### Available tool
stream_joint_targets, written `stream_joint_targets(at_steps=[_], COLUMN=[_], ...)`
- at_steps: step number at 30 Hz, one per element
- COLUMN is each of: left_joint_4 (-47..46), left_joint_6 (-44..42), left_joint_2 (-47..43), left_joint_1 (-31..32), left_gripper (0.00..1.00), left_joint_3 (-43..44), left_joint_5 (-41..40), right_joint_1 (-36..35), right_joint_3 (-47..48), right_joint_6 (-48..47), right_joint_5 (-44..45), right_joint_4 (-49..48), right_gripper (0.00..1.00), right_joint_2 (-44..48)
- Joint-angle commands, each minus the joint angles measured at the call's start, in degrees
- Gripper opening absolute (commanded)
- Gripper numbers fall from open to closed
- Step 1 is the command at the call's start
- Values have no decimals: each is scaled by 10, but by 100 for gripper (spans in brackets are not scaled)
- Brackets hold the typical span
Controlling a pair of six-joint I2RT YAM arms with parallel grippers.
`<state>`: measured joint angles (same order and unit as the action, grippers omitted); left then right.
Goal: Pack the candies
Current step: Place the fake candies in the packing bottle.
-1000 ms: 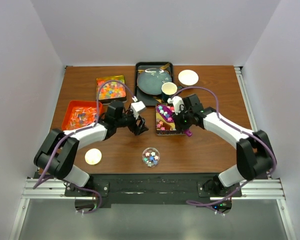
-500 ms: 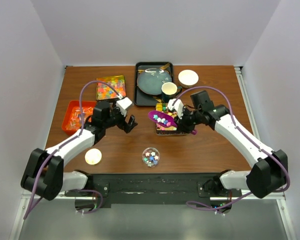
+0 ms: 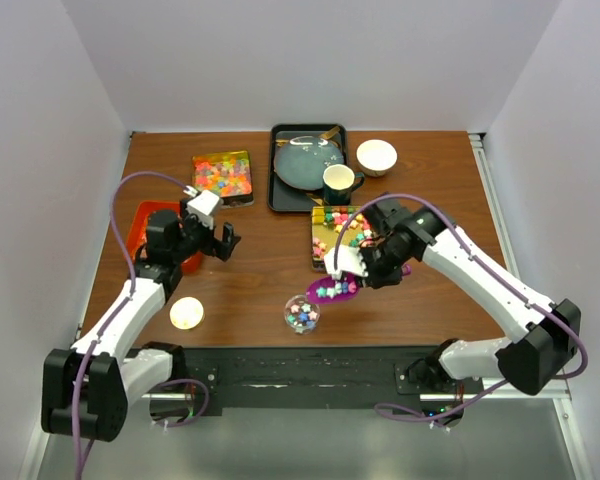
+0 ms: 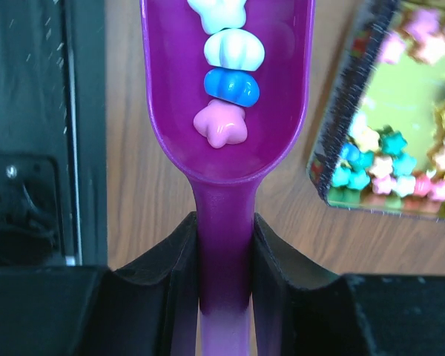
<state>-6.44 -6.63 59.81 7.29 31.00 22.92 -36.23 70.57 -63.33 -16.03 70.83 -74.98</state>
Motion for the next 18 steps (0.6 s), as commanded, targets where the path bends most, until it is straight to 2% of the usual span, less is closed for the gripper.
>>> stream_joint_targets(at_steps=[1,13,18], left_joint_4=[-34,-30,-27], left_joint_6=[19,15,7], left_joint_2=[-25,-63,-71], left_joint_1=[-29,-54,-56], left_gripper=[95,96,96], left_joint_3=[-4,-30,-39], left_joint_5=[23,27,-9], right_joint_1=[-51,-125,-166], right_joint_3=[17,86,102], right_joint_6=[-27,27,53], right_joint_5=[75,173,232], right_joint_4=[36,63,78], right_gripper=[0,0,0], right_joint_2=[-8,-93,-112])
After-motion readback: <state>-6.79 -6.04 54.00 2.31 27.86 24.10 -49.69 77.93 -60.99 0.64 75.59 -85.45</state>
